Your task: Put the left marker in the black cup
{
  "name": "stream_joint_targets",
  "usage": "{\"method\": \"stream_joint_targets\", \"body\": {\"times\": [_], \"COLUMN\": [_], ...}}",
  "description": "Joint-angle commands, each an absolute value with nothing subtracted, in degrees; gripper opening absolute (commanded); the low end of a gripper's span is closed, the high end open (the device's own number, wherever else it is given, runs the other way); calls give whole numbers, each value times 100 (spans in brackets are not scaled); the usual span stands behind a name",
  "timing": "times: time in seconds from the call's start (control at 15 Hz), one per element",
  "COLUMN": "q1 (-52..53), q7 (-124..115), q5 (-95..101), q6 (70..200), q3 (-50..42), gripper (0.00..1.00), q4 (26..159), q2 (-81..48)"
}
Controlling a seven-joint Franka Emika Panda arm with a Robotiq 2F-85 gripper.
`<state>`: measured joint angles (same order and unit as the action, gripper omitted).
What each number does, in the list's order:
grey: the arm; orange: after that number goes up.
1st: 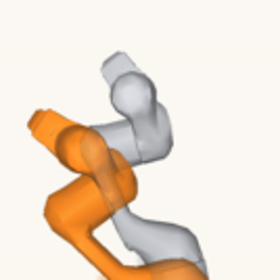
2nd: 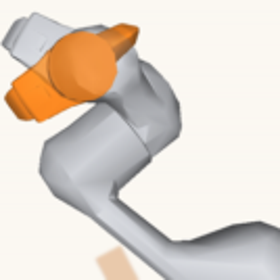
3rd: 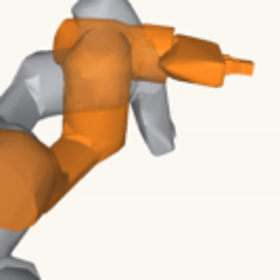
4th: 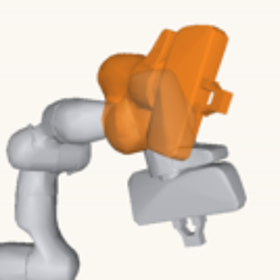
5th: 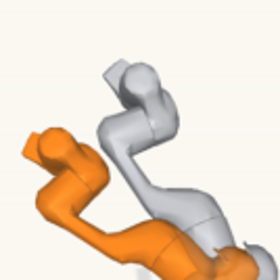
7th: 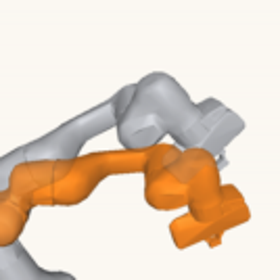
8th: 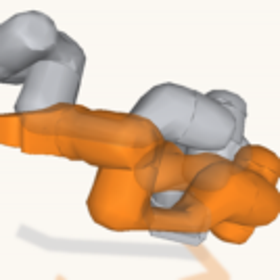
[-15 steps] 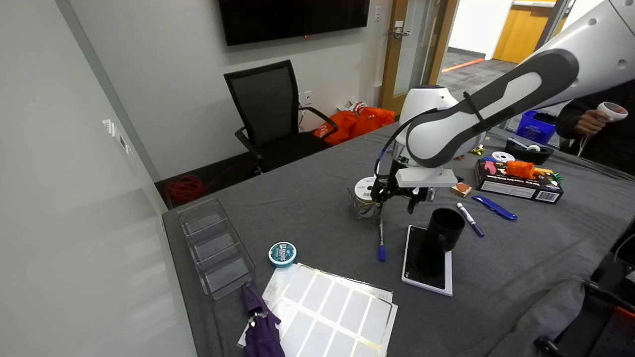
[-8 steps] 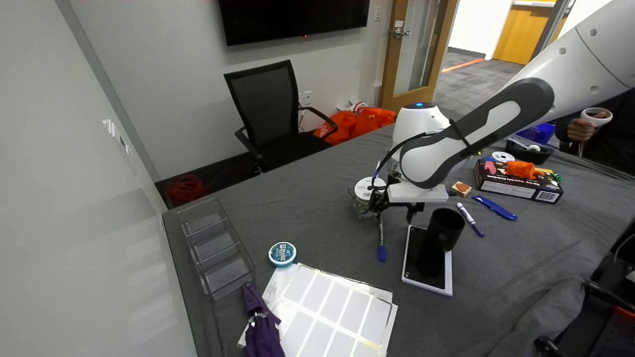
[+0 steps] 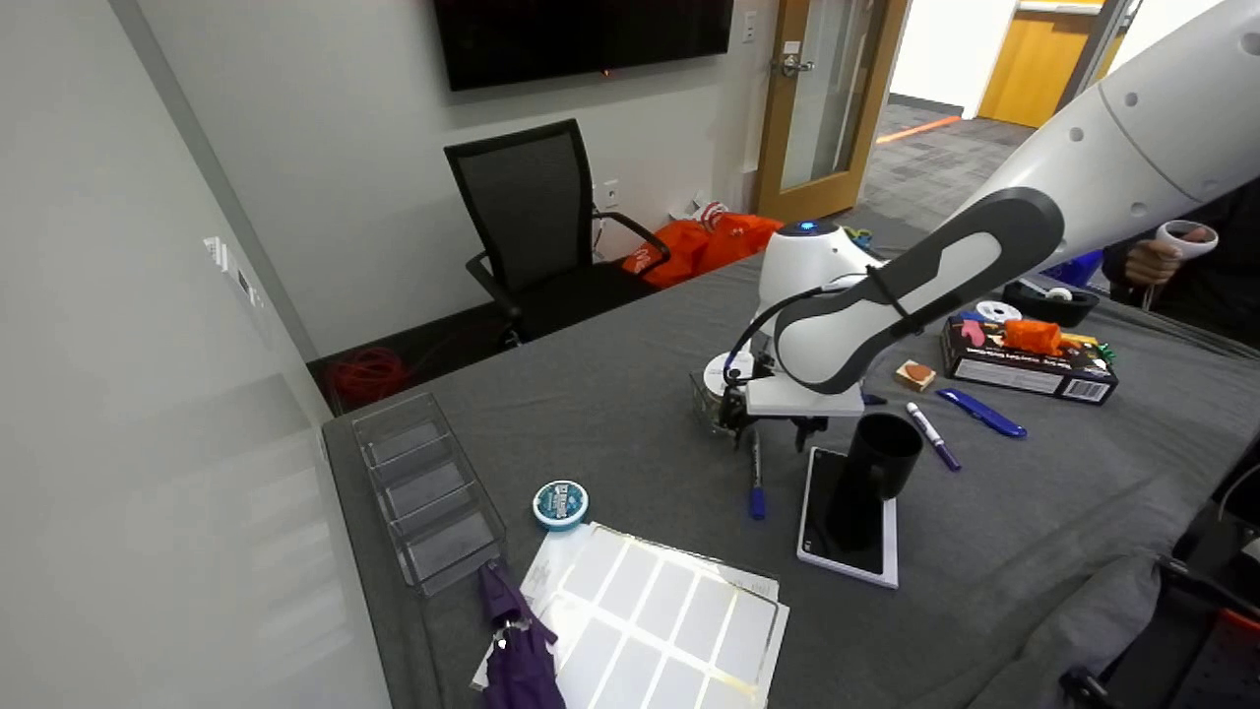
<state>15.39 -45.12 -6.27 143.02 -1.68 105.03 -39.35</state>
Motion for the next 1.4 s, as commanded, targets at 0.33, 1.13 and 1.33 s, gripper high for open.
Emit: {"method": "stream_joint_targets", "body": {"times": [0.33,1.13,1.33], "q1": [1528,1524,1521], "q7": [-4585,-4603,-4598], "q5": [-640,-677,-686], "q6": [14419,14678,14712], "q3": [-172,-182,-187], "gripper": [74,52,35], "q4": [10260,10116,10058], "q2": [-4253,-4493,-4555]}}
